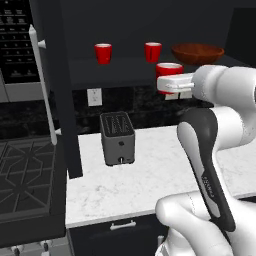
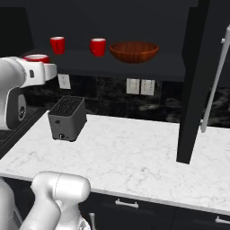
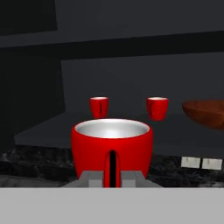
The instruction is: Gather all objects into one cabinet and sort the glasses and bowls to opposite sides.
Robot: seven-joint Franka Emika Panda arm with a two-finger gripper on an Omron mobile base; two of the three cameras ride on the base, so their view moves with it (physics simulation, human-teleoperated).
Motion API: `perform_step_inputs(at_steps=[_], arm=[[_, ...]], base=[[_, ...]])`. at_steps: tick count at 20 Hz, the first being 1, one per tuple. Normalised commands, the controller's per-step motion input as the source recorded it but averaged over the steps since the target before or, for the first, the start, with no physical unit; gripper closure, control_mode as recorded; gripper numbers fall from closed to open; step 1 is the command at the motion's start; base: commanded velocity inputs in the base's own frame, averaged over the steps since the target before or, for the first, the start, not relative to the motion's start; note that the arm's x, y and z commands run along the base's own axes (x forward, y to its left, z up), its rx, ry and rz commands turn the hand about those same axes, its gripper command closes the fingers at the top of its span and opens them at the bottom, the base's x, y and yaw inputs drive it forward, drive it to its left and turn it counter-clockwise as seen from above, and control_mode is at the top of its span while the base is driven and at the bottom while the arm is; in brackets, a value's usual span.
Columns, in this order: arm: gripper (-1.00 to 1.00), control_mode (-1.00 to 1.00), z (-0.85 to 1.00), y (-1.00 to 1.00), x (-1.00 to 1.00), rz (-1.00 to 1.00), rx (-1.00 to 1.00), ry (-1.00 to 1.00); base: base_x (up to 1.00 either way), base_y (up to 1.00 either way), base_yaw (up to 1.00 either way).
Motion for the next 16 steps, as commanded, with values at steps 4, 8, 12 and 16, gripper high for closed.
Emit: perform_step_inputs(at_steps=[4, 8, 12, 16], arm=[[1.00, -1.00, -0.10, 0.26, 0.39, 0.08, 0.00, -0.05], [1.00, -1.00, 0.10, 0.13, 0.37, 0.01, 0.00, -0.01], [1.00, -1.00, 0.21, 0.05, 0.22, 0.00, 0.00, 0.00], [1.00, -1.00, 0.00, 0.05, 0.64, 0.00, 0.00, 0.01]], base=[[0.00, 0.00, 0.00], [0.00, 0.00, 0.00], [0.00, 0.00, 0.00], [0.00, 0.00, 0.00]])
